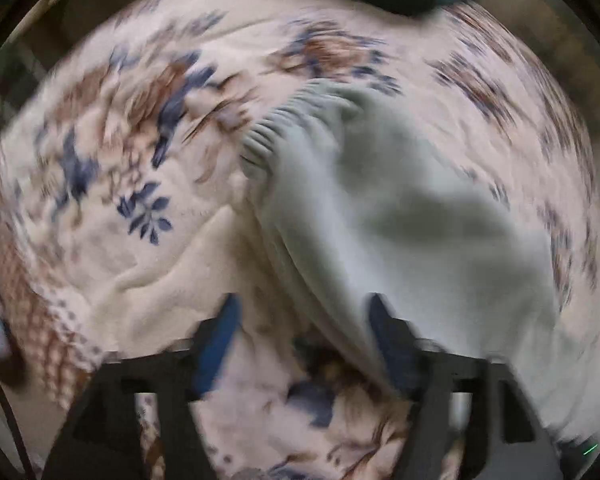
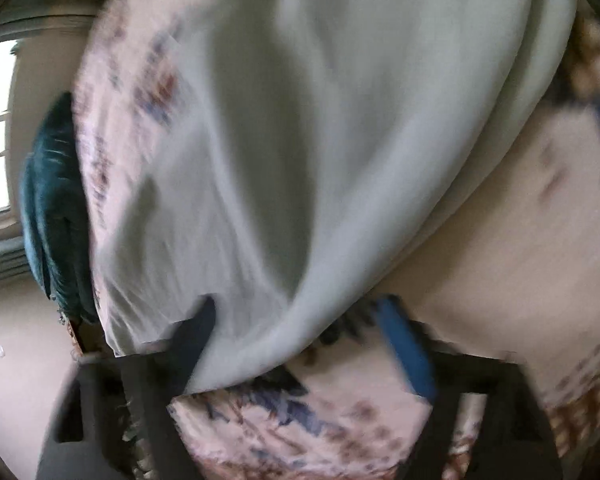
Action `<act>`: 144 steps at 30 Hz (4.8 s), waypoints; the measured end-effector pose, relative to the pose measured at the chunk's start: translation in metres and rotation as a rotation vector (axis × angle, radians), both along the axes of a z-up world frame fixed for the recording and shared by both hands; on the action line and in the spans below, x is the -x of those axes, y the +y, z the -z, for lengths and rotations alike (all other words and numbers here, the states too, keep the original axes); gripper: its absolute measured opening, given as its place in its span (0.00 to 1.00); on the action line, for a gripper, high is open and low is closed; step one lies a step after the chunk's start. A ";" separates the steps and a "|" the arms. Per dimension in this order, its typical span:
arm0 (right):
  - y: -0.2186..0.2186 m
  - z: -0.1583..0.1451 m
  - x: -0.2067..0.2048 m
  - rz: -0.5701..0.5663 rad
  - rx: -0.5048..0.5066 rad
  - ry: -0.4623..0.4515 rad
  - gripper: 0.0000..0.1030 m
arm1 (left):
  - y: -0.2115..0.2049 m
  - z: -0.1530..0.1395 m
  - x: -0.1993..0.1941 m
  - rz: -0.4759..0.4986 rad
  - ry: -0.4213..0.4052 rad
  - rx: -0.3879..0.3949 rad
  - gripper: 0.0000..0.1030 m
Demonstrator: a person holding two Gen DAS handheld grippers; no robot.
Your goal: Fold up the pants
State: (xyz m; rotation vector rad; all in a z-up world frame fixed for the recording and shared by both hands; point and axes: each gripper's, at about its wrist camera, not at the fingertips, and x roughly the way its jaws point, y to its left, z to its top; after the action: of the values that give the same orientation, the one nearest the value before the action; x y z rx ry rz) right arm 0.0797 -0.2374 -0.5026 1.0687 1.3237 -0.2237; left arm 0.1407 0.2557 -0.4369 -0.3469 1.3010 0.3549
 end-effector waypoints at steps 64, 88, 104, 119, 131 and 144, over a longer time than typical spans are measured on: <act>-0.383 0.039 0.007 0.282 -0.011 -0.005 0.58 | -0.468 0.053 -0.042 0.639 0.145 -0.200 0.89; -0.402 -0.040 0.035 0.133 0.335 0.019 0.62 | -0.462 0.061 -0.037 0.597 0.110 -0.203 0.89; -0.356 0.019 -0.133 -0.528 0.312 0.152 0.57 | -0.441 0.092 -0.035 0.343 0.146 -0.060 0.89; -0.351 -0.003 -0.137 -0.544 0.450 0.242 0.32 | -0.429 0.113 -0.048 0.348 0.202 -0.008 0.99; -0.378 -0.030 -0.042 -0.142 0.218 0.168 0.89 | -0.390 0.076 -0.044 0.268 0.201 0.062 0.99; -0.363 0.012 -0.025 0.087 0.346 0.167 0.07 | -0.352 0.087 -0.038 0.229 0.177 0.023 0.99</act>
State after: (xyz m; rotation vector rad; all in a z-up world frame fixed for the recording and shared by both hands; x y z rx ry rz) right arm 0.1044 -0.6007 -0.5145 0.8268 1.3286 -0.5960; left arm 0.1785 -0.0962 -0.5235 -0.1859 1.5031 0.1793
